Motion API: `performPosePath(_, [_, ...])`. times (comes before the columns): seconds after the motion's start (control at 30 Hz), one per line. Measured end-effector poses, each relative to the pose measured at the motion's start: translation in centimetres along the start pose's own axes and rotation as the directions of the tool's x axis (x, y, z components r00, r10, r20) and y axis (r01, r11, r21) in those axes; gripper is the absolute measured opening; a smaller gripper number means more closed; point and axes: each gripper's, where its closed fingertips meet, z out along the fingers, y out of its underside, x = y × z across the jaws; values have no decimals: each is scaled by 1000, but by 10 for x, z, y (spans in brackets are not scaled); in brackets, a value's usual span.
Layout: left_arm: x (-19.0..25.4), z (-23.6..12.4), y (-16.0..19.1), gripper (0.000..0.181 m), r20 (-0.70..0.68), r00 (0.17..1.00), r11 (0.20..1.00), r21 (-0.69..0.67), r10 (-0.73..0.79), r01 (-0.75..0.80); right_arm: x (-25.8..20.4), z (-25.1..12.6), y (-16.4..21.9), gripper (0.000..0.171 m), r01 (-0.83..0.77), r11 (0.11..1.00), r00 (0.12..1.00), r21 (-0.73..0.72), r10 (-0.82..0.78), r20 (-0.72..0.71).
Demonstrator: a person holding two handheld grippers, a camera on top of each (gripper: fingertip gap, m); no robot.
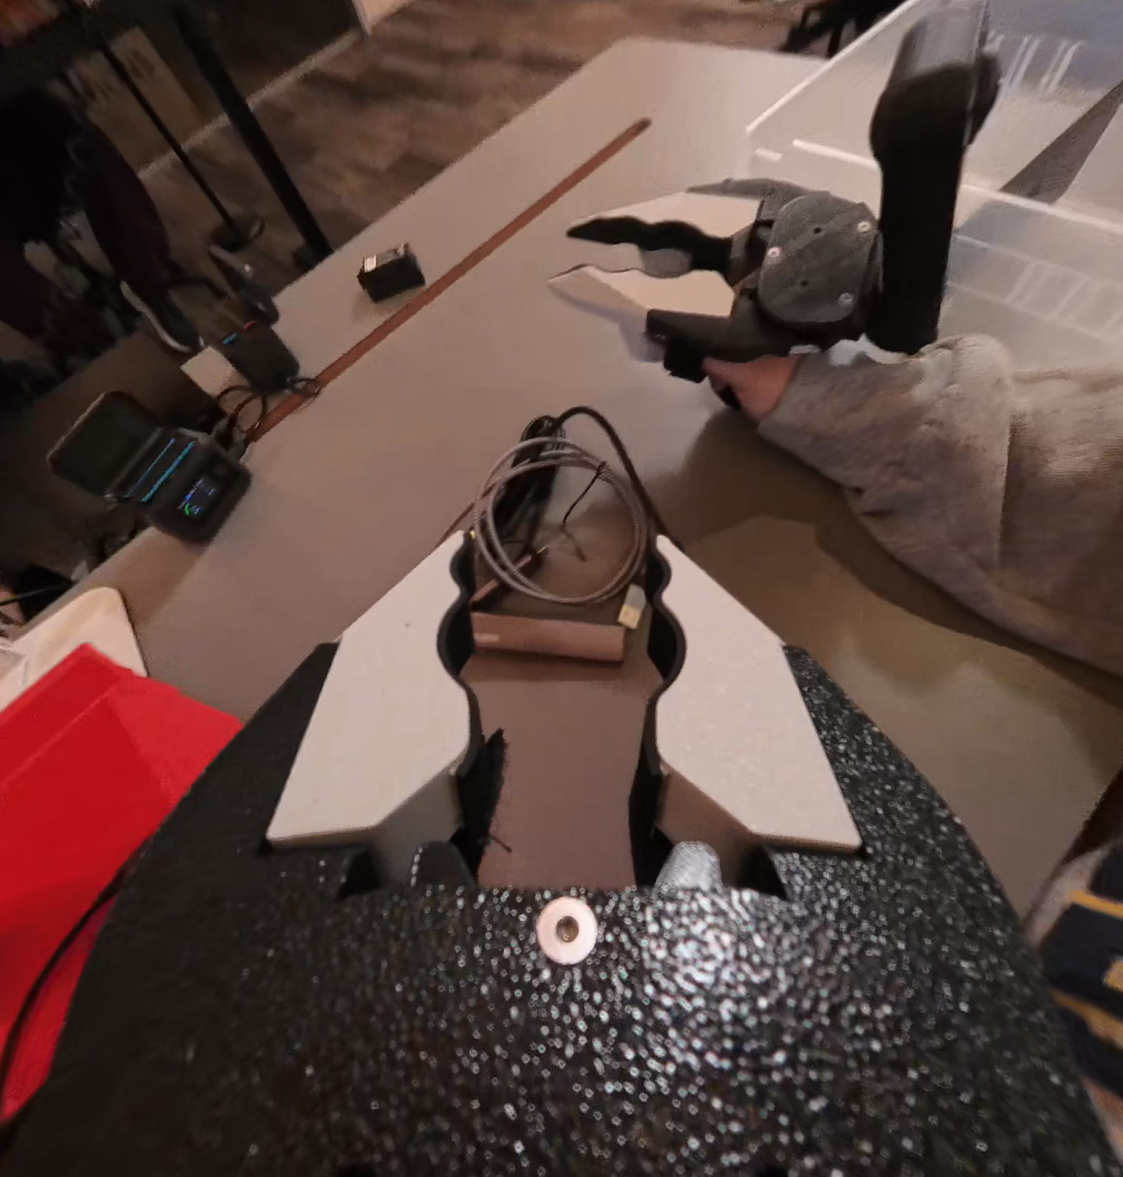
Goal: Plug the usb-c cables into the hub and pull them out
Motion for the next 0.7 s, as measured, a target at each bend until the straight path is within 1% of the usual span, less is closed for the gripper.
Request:
performPosePath(0.1, [9,18,11,48,82,997,996,84,4,-11,-6,-7,-16,35,-15,999,1000,34,14,16])
performPosePath(0.17, [0,31,19,47,141,990,993,121,-21,3,-20,-16,-38,45,-49,997,997,66,45,61])
performPosePath(0.2, [-12,36,26,42,200,979,994,105,-32,11,-30,-20,-49,46,-57,996,994,70,51,94])
performPosePath(0.23, [-27,42,34,41,261,965,998,66,-27,11,-41,-23,-55,46,-53,997,991,63,44,125])
performPosePath(0.27, [-38,49,39,40,293,956,999,40,-19,7,-52,-25,-58,46,-36,998,987,48,28,158])
performPosePath(0.3, [-47,57,39,38,298,954,999,50,-31,17,-64,-25,-58,46,-16,1000,978,21,11,207])
performPosePath(0.37, [-60,74,33,36,261,961,991,118,-95,67,-87,-26,-44,41,19,997,942,-73,7,335])
performPosePath(0.43, [-75,89,29,35,223,960,975,178,-168,130,-109,-30,-26,36,42,986,886,-163,39,463])
performPosePath(0.5, [-95,99,27,32,223,949,955,246,-222,165,-136,-40,-8,31,55,955,785,-291,139,604])
performPosePath(0.53, [-103,102,29,30,221,944,947,265,-243,182,-149,-47,0,28,65,930,731,-361,202,652])
performPosePath(0.57, [-107,105,31,30,210,943,941,276,-256,194,-158,-52,7,26,77,902,698,-424,255,669])
performPosePath(0.6, [-109,105,34,29,205,947,941,284,-249,186,-163,-55,16,25,89,863,703,-497,299,646])
performPosePath(0.63, [-110,104,36,27,213,949,943,290,-230,164,-164,-55,25,25,95,820,729,-564,329,601])
performPosePath(0.7, [-107,103,38,26,220,957,949,291,-191,122,-180,-62,33,28,110,774,717,-624,373,589])
